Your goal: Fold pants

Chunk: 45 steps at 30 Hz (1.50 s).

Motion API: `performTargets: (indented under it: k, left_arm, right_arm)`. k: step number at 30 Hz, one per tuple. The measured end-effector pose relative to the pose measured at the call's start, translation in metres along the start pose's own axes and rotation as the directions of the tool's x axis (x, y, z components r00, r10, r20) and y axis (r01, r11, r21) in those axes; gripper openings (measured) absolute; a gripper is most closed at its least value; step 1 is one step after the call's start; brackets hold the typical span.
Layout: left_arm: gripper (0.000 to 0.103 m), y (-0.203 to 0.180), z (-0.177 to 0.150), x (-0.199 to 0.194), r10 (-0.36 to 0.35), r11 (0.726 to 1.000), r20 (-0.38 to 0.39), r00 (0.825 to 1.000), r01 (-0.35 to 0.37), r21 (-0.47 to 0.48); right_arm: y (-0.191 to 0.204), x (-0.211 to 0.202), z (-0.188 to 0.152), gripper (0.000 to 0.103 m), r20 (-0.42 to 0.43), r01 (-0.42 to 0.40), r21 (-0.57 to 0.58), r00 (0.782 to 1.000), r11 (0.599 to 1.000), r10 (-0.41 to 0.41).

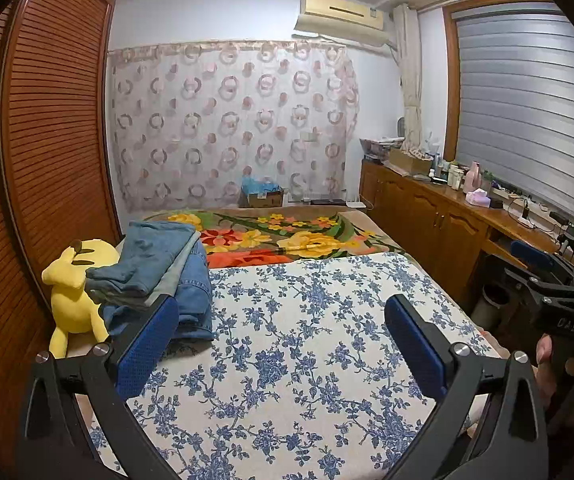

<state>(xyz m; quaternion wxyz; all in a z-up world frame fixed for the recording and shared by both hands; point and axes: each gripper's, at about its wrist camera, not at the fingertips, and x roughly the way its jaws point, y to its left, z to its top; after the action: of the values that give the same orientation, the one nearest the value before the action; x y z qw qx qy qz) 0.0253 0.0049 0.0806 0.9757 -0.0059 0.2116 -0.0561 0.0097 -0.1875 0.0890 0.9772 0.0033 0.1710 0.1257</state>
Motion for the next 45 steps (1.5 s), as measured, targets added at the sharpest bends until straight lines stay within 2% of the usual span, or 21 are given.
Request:
performTargets:
  k: [45]
  left_arm:
    - [0.103,0.0030,-0.0006,-0.0023,0.005,1.000,-0.001,1.000,-0.005,-0.006]
  right_arm:
    - [0.0003,0.0006,-0.0021,0.098,0.002,-0.009,0.000,1.000,1.000,0.009]
